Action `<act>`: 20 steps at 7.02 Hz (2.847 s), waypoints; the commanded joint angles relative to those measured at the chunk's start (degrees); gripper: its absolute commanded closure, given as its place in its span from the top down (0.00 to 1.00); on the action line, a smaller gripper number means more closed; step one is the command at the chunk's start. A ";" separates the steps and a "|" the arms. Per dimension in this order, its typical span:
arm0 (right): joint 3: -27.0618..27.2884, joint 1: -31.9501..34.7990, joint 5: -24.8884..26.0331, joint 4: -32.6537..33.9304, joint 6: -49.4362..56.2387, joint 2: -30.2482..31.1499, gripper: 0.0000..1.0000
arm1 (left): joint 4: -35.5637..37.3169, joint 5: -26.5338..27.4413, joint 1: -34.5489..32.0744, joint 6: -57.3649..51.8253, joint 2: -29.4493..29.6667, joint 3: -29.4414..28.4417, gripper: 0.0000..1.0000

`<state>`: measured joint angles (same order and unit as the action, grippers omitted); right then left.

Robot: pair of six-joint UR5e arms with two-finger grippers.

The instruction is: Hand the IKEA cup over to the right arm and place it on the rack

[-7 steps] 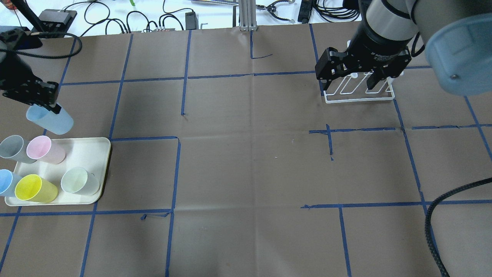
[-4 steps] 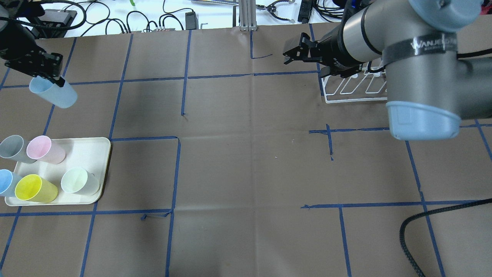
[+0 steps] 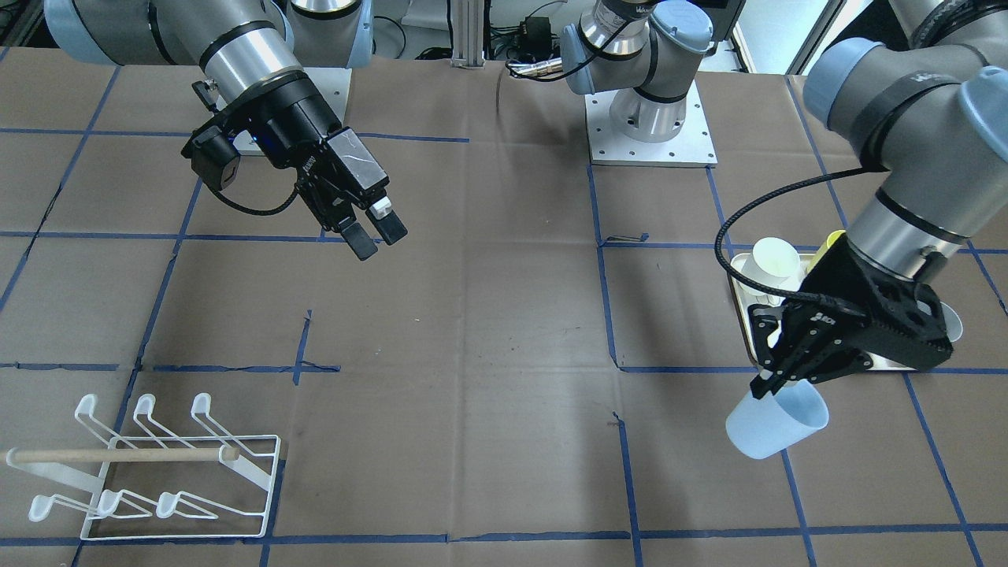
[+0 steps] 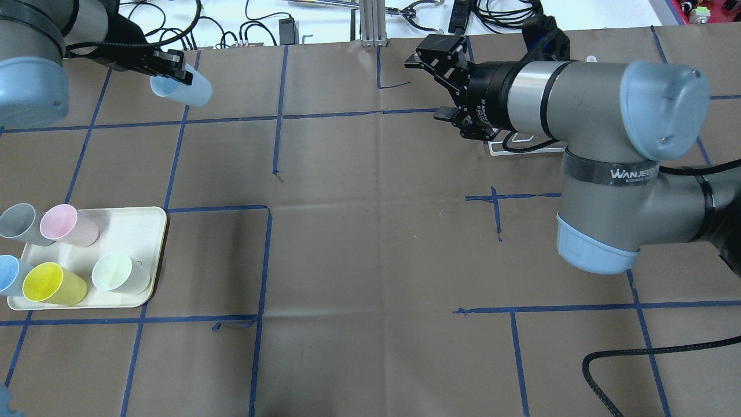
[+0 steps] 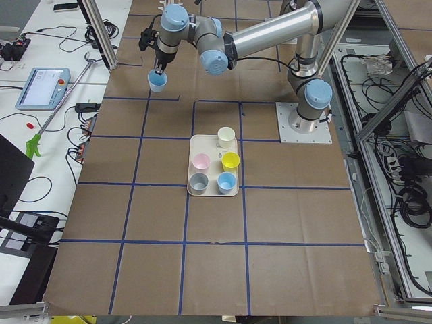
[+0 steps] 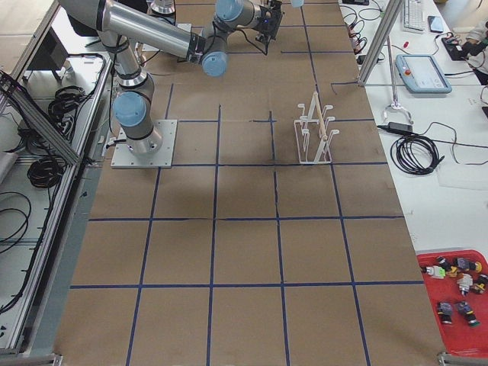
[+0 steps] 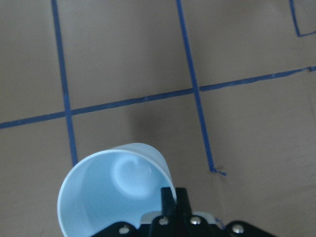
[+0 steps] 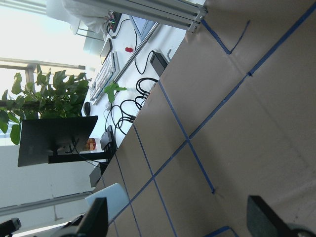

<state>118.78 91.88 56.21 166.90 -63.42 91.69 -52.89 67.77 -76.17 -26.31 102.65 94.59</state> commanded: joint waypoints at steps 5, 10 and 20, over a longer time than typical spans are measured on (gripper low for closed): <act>1.37 0.31 0.74 15.29 -20.60 -4.76 1.00 | 51.94 -15.74 -13.53 7.80 4.13 18.79 0.00; 0.49 0.40 -3.11 15.64 -19.73 -9.76 1.00 | 82.32 -15.30 -17.26 25.43 9.93 26.96 0.00; -1.53 -0.30 -8.57 17.58 -16.03 -19.70 1.00 | 84.36 -21.98 -17.70 25.43 11.26 28.64 0.00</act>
<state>117.45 91.53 47.56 184.56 -79.29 72.48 31.46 46.02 -94.06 -1.13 113.89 123.25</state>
